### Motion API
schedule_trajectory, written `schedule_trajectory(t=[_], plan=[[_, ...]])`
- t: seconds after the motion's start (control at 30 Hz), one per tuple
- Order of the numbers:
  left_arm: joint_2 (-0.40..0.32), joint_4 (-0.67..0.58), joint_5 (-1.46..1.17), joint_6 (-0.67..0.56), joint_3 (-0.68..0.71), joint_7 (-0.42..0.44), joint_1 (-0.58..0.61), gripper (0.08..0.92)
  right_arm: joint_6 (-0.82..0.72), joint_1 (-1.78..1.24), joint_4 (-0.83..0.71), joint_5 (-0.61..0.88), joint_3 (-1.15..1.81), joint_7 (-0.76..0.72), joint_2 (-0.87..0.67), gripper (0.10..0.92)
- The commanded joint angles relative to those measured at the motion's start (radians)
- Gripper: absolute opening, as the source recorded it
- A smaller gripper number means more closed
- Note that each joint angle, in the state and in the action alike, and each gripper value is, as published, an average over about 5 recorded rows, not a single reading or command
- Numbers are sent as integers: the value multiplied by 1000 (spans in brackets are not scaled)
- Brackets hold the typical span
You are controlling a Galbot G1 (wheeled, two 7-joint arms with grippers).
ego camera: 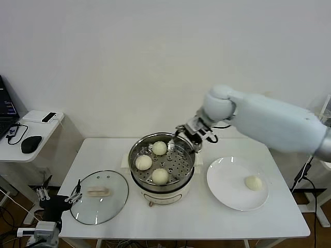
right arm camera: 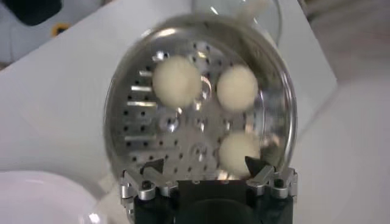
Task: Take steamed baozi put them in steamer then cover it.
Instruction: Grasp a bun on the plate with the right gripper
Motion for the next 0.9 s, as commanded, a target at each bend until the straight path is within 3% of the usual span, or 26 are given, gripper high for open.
schedule_trajectory(t=[0.03,0.43,0.9], plan=[[8,4,2,1,25,1,-6,823,-143,-117,66,-83,92,-3,-358,823],[25,16,4,4,46,4,-18,823,-87,-617,-11,-264,470,-13,-452,823],[15,29,5,3,52,4,-13,823,-93,-835,-147,-402,646,15,-358,823]])
